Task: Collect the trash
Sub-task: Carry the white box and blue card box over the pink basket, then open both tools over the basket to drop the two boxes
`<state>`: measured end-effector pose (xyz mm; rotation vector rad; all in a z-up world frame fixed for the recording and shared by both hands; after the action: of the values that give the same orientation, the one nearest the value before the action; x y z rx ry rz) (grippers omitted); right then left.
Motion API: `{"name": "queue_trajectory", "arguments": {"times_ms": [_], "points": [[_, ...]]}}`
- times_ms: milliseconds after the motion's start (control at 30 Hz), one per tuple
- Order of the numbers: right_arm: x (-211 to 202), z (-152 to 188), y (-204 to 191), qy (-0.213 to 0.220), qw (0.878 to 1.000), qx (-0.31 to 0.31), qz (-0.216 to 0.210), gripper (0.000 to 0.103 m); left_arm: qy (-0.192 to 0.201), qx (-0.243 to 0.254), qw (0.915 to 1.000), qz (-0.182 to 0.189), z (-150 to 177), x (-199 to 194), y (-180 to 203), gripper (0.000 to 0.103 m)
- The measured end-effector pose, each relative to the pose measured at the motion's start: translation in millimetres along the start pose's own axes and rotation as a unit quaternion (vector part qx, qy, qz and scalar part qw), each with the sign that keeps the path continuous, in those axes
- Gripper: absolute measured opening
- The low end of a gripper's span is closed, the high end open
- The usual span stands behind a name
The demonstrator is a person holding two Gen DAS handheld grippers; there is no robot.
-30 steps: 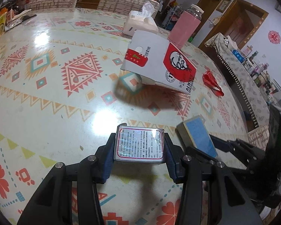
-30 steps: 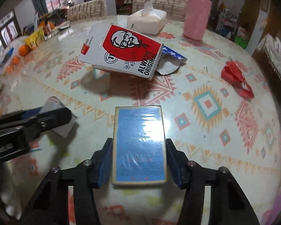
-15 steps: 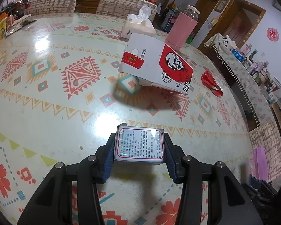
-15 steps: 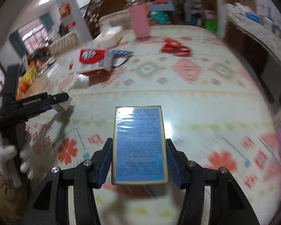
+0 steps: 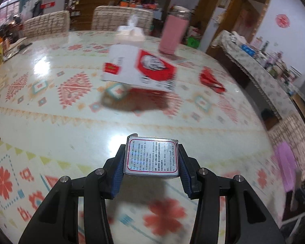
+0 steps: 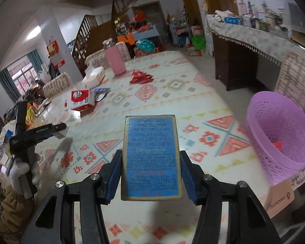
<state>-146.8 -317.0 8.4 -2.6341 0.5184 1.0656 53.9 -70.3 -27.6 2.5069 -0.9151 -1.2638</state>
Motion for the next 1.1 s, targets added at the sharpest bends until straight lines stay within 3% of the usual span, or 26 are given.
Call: {"name": "queue_trajectory", "arguments": {"times_ms": [167, 367, 633, 867, 1100], "points": [[-6.5, 1.2, 23.2, 0.013, 1.0, 0.018, -0.002, 0.059, -0.016, 0.05, 0.9982, 0.029, 8.4, -5.9, 57.7, 0.046], [-8.9, 4.8, 59.6, 0.021, 0.999, 0.048, 0.005, 0.059, -0.042, 0.113, 0.9901, 0.072, 13.8, 4.4, 139.6, 0.046], [-9.7, 8.6, 143.3, 0.018, 0.993, 0.11, 0.035, 0.059, -0.101, 0.182, 0.9678, 0.142, 26.9, 54.9, 263.3, 0.046], [-14.9, -0.6, 218.0, 0.026, 0.985, 0.153, 0.073, 0.059, -0.138, 0.239, 0.942, 0.191, 39.9, 106.7, 371.6, 0.046], [-5.1, -14.1, 266.3, 0.022, 0.979, 0.18, 0.092, 0.059, -0.185, 0.243, 0.9245, 0.228, 50.8, 154.2, 440.5, 0.046]]}}
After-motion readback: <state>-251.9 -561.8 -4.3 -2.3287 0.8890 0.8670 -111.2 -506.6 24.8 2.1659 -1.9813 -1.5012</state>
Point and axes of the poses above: each gripper's, at about its wrist camera, not at the fingertips, and x roughly the way its jaws point, y to its right, z to its underside, the point moved 10 cm from there along x, roughly the way its jaws point, and after that the axes turned 13 degrees about z, right-handed, at the moved point
